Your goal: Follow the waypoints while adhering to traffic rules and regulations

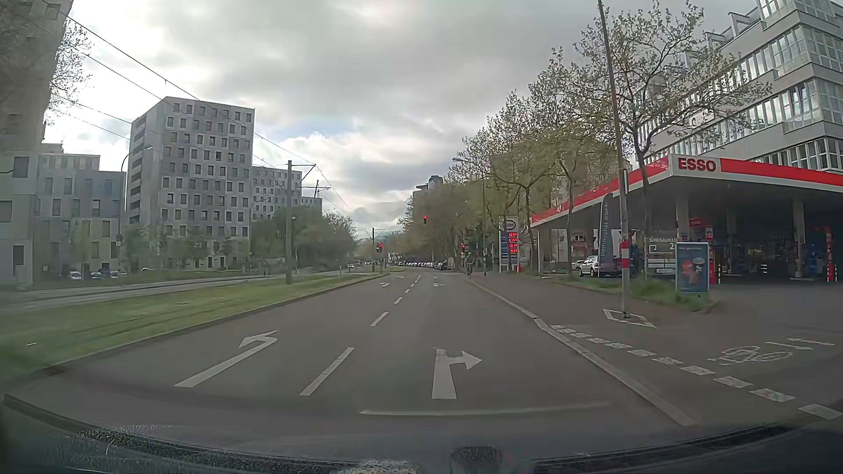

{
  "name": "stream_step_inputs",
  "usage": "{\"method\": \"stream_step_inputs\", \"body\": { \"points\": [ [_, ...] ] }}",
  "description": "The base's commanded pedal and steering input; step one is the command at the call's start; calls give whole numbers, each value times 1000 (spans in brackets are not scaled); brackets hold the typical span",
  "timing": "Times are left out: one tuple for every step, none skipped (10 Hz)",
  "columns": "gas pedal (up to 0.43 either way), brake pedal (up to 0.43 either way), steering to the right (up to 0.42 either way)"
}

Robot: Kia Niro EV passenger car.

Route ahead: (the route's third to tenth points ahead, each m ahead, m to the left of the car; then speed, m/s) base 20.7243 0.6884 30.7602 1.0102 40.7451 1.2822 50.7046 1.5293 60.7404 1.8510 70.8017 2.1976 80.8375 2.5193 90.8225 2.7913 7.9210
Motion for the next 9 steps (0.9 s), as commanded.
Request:
{"method": "stream_step_inputs", "body": {
  "points": [
    [0,0,5],
    [0,0,5],
    [0,0,5],
    [0,0,5],
    [0,0,5],
    [0,0,5],
    [0,0,5],
    [0,0,5],
    [0,0,5]
  ]
}}
